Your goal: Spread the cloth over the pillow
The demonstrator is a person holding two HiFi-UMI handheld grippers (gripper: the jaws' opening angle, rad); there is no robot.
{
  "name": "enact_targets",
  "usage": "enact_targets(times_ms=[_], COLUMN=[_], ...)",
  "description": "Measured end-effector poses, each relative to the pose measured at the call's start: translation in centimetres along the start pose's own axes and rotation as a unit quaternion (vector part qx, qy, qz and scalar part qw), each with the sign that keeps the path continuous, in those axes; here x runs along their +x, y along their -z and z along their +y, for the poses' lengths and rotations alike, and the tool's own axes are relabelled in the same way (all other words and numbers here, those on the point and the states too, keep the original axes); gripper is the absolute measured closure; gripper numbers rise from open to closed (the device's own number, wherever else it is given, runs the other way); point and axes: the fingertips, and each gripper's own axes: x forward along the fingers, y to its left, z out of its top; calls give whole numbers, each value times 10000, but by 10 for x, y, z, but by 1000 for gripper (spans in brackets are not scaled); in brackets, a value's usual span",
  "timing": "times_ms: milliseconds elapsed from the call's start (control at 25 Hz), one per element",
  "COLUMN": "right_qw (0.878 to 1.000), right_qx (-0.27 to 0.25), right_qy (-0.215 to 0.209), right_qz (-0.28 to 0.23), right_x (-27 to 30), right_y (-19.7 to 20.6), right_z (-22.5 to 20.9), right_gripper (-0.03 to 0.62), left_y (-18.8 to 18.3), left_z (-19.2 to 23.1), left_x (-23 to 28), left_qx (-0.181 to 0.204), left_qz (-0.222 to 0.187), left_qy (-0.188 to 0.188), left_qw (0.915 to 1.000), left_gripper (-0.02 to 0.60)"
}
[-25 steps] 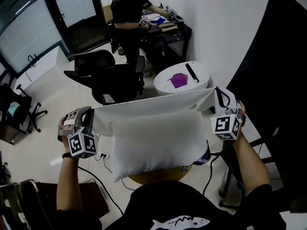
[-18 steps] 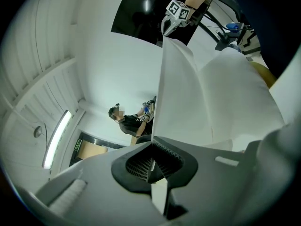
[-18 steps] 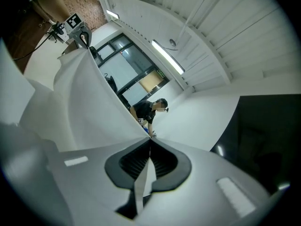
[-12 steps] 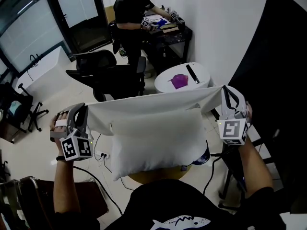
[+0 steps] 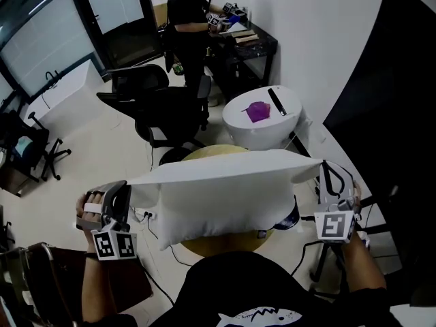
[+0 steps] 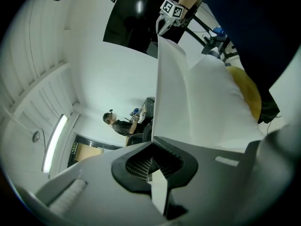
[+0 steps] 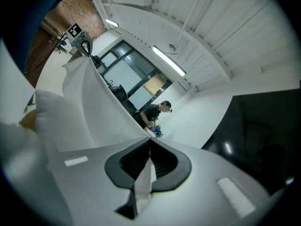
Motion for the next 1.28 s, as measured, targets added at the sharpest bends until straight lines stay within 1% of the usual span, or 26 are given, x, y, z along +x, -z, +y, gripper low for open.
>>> enact_targets(times_ms=[200, 320, 400, 560, 720, 840, 920, 1120, 1280], right_qw=[9979, 9938, 9898, 9813, 9731, 9628, 9583, 9455, 9362], right_qx=[269, 567, 745, 991, 998, 1044, 1013, 1078, 1093], right_qy=[-459, -761, -946, -1259, -1599, -1904, -2065, -2320, -2461], right_qz=[362, 588, 760, 1069, 1324, 1609, 1698, 2014, 2257], right_x=[-40, -61, -74, -97, -115, -126, -130, -137, -138], right_y=[32, 54, 69, 98, 125, 148, 160, 193, 214], right_z=[41, 68, 85, 118, 151, 181, 202, 243, 265], right_gripper=[585, 585, 585, 585, 585, 585, 585, 585, 585], left_y=[-2, -3, -3, -4, -2, 1, 6, 24, 26], left_z=[-70, -110, -137, -194, -250, -280, -301, -358, -382], left_x=[-27, -43, -50, -61, -73, -76, -73, -61, -52], left_qx=[-274, -299, -411, -571, -500, -491, -492, -374, -630], left_qz=[9, 4, 61, 203, 296, 365, 424, 508, 553], left_qy=[595, 826, 1046, 1560, 2059, 2307, 2470, 2869, 3098], left_qw=[9979, 9961, 9936, 9859, 9768, 9711, 9668, 9559, 9471], left_gripper=[581, 581, 581, 581, 581, 581, 581, 581, 581])
